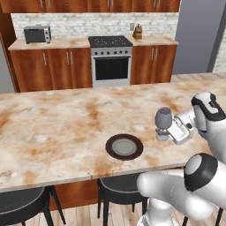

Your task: Retrieve the wine glasses from the counter and place one next to each plate.

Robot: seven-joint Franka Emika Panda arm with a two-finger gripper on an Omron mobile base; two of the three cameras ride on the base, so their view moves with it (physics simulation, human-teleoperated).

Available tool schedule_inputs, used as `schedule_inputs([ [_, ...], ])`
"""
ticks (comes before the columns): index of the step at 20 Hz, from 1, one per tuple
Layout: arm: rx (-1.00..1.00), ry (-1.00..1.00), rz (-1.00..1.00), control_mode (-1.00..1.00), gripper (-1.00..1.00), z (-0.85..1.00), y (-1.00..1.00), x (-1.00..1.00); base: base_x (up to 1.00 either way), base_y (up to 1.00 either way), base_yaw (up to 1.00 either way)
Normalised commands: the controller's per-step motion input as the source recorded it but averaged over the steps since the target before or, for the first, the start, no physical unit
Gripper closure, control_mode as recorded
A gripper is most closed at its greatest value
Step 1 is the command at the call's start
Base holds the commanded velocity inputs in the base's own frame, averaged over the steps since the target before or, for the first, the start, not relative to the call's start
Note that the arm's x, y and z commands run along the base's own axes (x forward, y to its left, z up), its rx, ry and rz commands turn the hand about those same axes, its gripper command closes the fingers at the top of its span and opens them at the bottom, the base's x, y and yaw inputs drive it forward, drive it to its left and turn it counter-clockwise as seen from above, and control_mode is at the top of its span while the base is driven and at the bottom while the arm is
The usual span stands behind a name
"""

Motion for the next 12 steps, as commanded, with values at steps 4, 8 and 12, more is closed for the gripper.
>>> schedule_inputs([
  [4, 0.00, -0.03, 0.00, -1.00, 1.00, -0.38, -0.11, 0.19, 0.00, 0.00, 0.00],
  [8, 0.00, -0.05, 0.00, -1.00, 1.00, -0.31, -0.13, 0.12, 0.00, 0.00, 0.00],
  [12, 0.00, -0.01, -0.01, -1.00, 1.00, -0.40, 0.00, 0.14, 0.00, 0.00, 0.00],
])
